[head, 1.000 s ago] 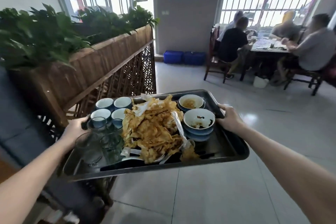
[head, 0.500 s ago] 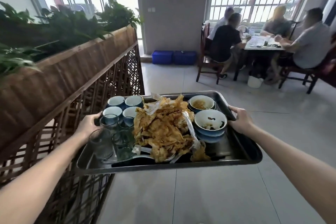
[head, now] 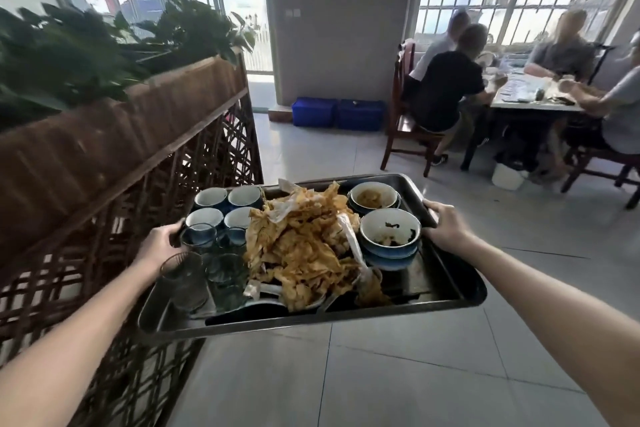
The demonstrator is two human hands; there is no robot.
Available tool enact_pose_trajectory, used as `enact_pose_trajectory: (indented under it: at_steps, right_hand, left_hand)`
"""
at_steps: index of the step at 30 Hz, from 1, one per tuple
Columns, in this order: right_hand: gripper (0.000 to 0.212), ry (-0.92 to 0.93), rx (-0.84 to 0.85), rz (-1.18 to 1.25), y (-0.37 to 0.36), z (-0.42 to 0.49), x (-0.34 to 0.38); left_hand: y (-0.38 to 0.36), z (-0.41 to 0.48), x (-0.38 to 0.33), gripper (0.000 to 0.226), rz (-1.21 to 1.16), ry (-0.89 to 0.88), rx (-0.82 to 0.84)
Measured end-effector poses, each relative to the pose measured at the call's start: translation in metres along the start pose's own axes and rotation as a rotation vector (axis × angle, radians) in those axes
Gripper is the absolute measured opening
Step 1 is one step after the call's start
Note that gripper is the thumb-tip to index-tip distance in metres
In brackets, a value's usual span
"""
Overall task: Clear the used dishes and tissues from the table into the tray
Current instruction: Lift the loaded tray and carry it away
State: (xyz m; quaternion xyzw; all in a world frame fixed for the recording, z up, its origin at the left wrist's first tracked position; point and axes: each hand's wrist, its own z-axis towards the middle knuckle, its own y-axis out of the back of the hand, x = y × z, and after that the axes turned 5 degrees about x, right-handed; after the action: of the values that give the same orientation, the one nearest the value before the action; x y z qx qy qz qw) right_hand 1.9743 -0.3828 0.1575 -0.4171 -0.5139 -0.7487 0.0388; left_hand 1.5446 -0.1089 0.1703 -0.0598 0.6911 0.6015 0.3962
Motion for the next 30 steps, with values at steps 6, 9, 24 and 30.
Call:
enact_pose_trajectory:
  at_steps: [6, 9, 24, 30]
  right_hand:
    - [0.056, -0.012, 0.012, -0.019, -0.022, 0.126, -0.02]
    - [0.055, -0.028, 0.003, -0.025, -0.036, 0.195, -0.028]
    - [0.046, -0.045, -0.069, -0.043, -0.054, 0.528, -0.06]
    - [0.046, -0.031, -0.062, -0.059, -0.051, 0.684, -0.095]
  left_hand:
    - [-0.03, 0.124, -0.001, 0.063, -0.031, 0.027, 0.03]
    - [-0.04, 0.199, -0.005, 0.062, -0.028, 0.011, 0.024]
    - [-0.076, 0.571, -0.069, 0.066, -0.028, -0.025, 0.084]
    - [-0.12, 0.721, -0.101, 0.065, -0.032, -0.022, 0.092]
